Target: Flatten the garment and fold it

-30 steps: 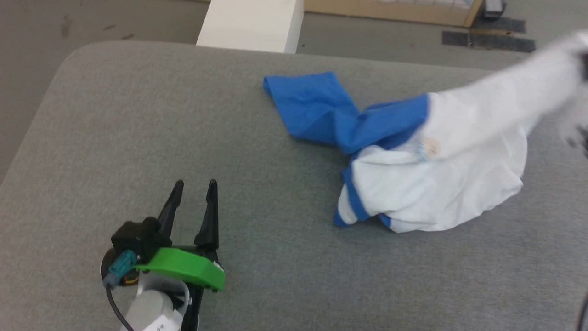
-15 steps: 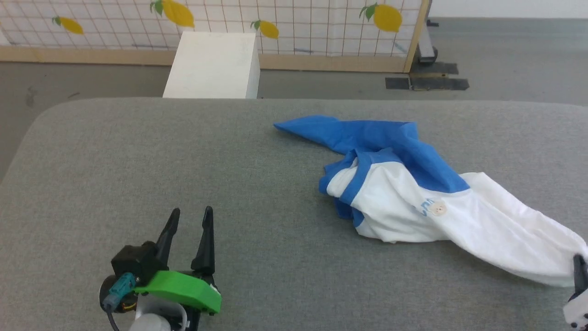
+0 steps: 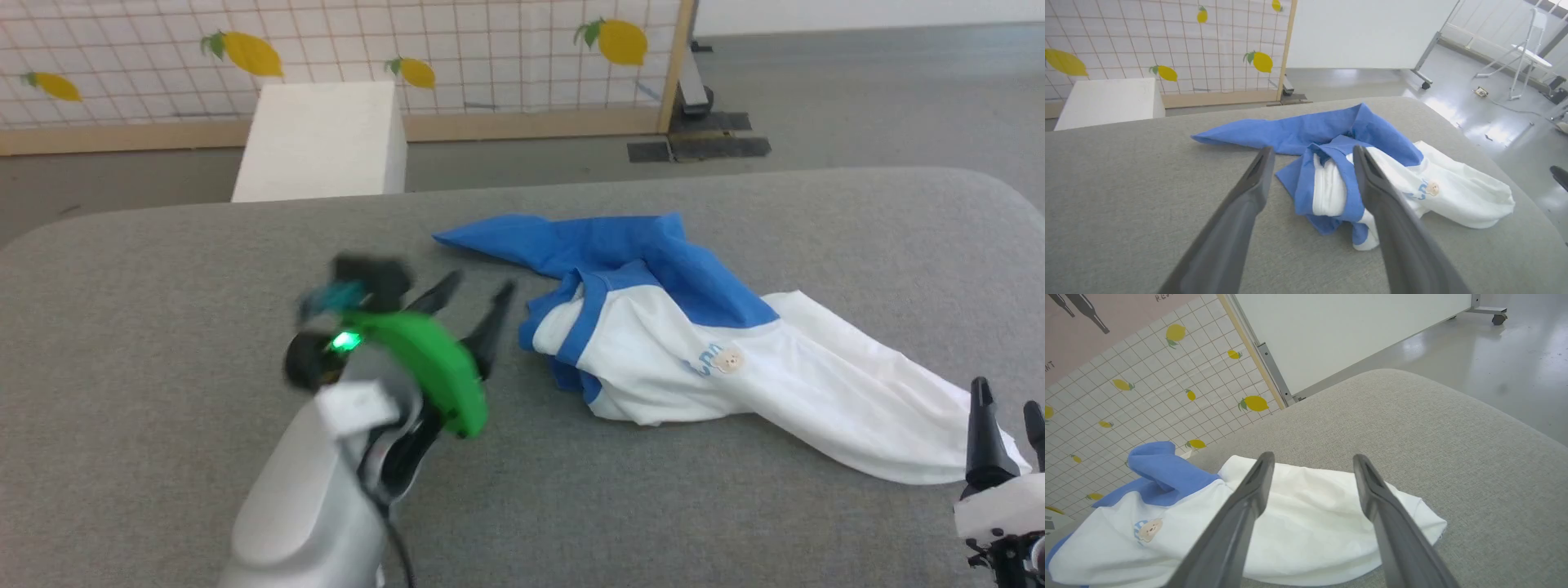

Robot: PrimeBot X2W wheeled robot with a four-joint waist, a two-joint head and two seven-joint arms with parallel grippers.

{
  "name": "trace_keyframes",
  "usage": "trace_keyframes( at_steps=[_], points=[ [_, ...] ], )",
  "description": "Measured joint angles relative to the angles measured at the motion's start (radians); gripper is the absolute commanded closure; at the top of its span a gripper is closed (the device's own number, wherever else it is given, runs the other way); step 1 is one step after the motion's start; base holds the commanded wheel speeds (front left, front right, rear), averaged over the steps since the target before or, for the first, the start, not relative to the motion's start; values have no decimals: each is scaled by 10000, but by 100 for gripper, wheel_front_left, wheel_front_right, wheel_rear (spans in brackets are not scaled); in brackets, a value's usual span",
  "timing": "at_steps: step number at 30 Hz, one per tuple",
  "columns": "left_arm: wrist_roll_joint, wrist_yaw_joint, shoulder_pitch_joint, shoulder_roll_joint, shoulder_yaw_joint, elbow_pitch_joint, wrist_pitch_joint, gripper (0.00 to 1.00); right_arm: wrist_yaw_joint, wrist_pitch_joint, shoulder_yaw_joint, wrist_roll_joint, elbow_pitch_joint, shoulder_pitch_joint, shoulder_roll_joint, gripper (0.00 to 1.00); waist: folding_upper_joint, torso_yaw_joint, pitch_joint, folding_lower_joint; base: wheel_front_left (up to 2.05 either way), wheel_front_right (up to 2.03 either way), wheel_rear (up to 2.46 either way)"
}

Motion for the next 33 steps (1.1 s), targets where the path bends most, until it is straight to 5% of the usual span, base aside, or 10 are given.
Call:
trace_keyframes(
  at_steps=[5, 12, 16, 17, 18, 24, 33],
  points=[
    [-949, -40, -2112, 265, -1515, 1103, 3843, 0, 0, 2, 529, 17, -73, -191, 0, 0, 0, -388, 476, 0, 0, 0, 0],
    [-1197, -42, -3189, 911, -1942, 2408, 5802, 0, 0, -397, 1009, 123, 209, -427, -2, 0, 0, -1076, 1208, 0, 0, 0, 0],
    [-1574, -42, -3161, 809, -1969, 2660, 5789, 0, 0, -604, 980, 119, 391, -420, -4, 0, 0, -1401, 1547, 0, 0, 0, 0],
    [-1776, -42, -3148, 731, -1964, 2658, 5676, 17, 0, -665, 961, 119, 430, -420, -4, 0, 0, -1464, 1633, 0, 0, 0, 0],
    [-1866, -42, -3147, 675, -1996, 2642, 5549, 100, 0, -706, 932, 115, 460, -420, -2, 0, 0, -1510, 1706, 0, 0, 0, 0],
    [-2715, -42, -3131, 577, -2063, 2209, 4481, 100, 0, -853, 853, -2, 562, -426, -6, 0, 0, -1382, 1812, 0, 0, 0, 0],
    [-2573, 288, -4203, 773, -334, 1708, 813, 100, 0, -888, 1106, -96, 775, -519, -2, 0, 0, -712, 1184, 0, 0, 0, 0]
  ],
)
